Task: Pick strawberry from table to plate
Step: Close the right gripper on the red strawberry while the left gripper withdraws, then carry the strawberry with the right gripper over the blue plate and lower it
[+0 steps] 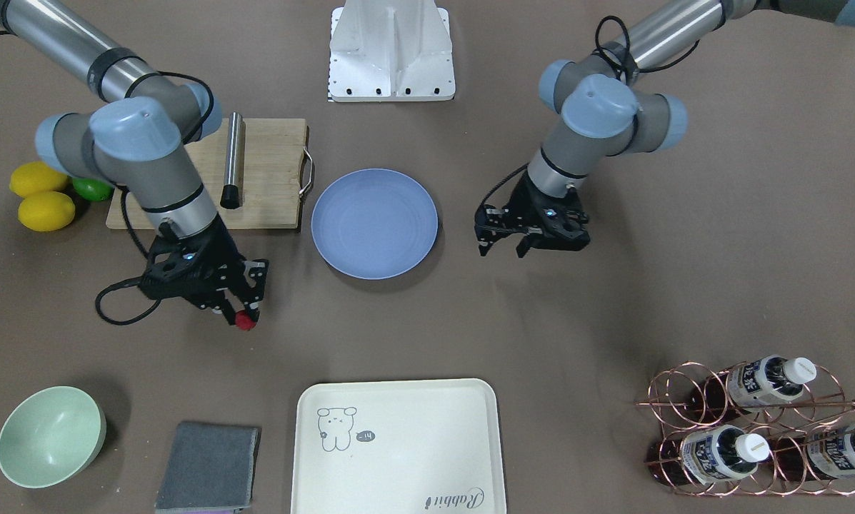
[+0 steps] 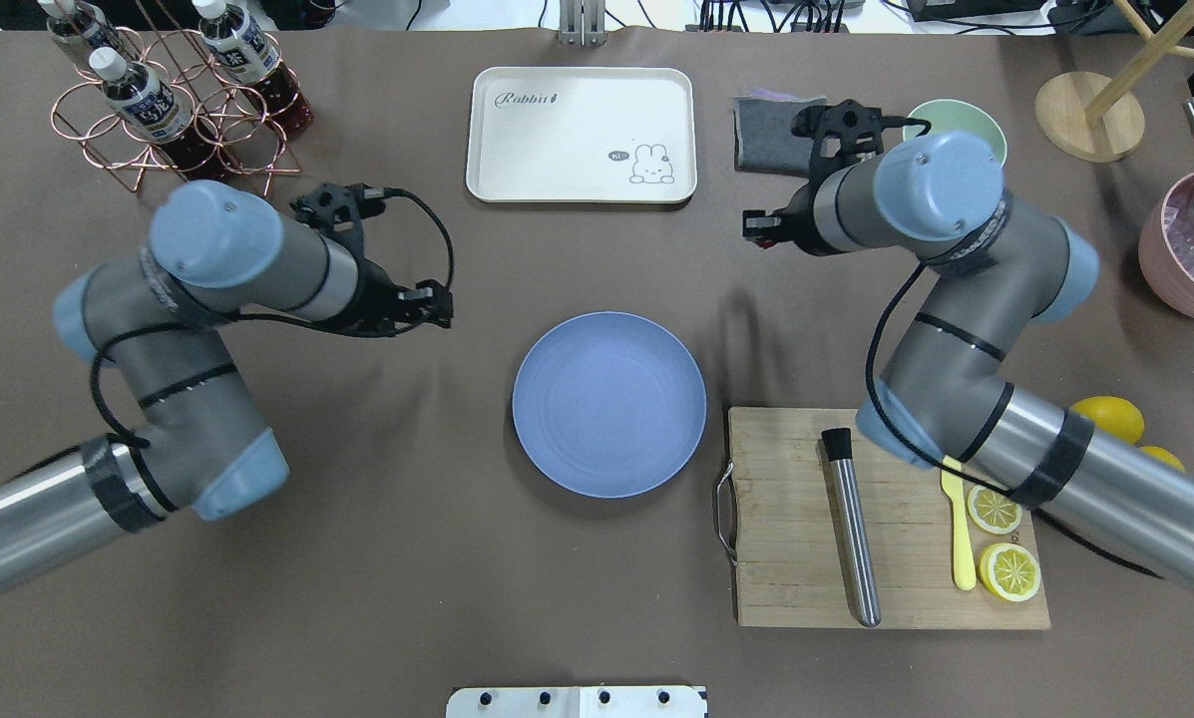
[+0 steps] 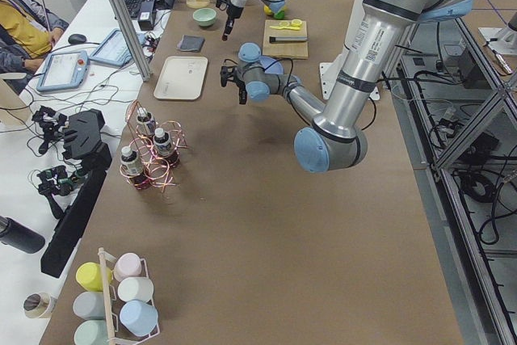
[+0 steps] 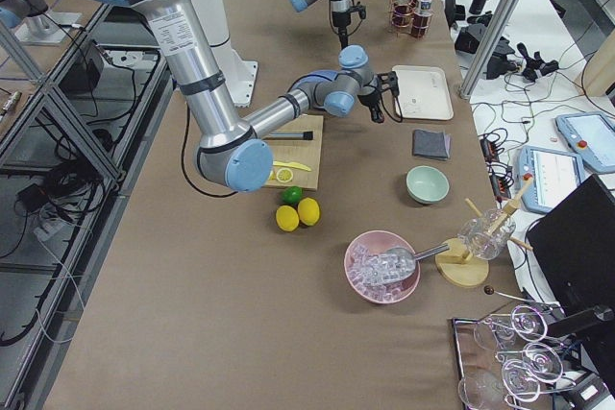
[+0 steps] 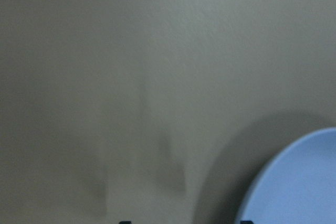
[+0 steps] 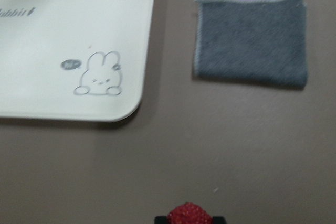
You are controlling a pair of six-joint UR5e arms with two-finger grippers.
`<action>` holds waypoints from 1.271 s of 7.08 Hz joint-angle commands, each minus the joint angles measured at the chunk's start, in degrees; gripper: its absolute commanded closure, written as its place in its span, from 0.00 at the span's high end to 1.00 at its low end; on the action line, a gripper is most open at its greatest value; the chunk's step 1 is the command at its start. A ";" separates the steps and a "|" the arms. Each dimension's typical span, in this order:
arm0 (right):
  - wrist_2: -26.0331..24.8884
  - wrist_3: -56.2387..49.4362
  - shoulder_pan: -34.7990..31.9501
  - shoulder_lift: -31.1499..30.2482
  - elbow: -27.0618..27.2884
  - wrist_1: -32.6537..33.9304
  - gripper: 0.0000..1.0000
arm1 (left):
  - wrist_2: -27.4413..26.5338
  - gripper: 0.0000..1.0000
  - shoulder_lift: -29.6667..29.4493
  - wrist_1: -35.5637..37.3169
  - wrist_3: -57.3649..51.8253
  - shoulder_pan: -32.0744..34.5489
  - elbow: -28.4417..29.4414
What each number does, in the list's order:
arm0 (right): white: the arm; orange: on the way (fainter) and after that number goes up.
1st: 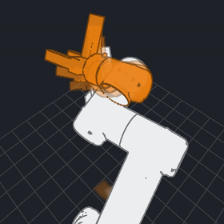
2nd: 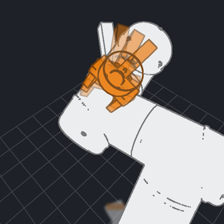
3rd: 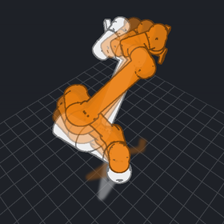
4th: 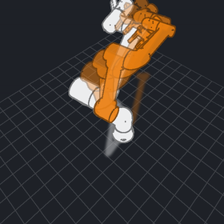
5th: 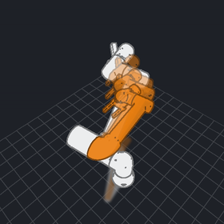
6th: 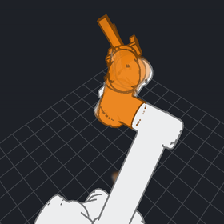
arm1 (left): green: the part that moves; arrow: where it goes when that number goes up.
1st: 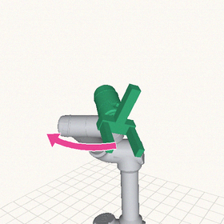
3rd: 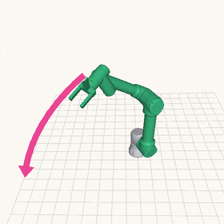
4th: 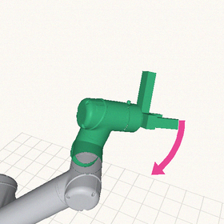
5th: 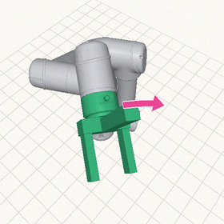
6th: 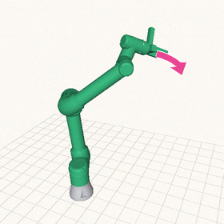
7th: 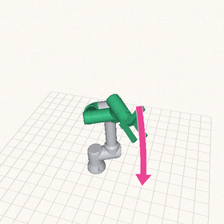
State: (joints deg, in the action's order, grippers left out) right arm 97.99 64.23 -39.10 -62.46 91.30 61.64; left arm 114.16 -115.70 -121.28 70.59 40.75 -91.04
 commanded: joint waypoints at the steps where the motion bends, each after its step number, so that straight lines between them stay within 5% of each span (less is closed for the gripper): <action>1: -9.88 9.21 11.88 3.72 3.27 5.49 0.00 | 7.37 0.75 6.07 -0.01 -13.66 9.41 -0.01; 5: -16.95 12.24 21.33 7.00 2.30 9.64 0.00 | 8.01 0.76 6.54 0.08 -14.86 10.32 -0.10; 6: -16.96 12.24 21.43 6.91 2.56 9.64 0.09 | 8.01 0.77 6.54 0.08 -14.86 10.32 -0.10; 7: -16.96 12.15 21.43 7.08 2.65 9.64 0.99 | 8.01 0.77 6.54 0.08 -14.86 10.32 -0.10; 9: -16.87 11.89 21.00 6.91 3.18 9.73 1.00 | 8.01 0.78 6.54 0.08 -14.86 10.32 -0.19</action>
State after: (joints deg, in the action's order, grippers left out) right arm 81.07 76.29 -17.82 -55.53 94.10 71.30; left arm 122.17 -109.17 -121.20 55.76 51.06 -91.20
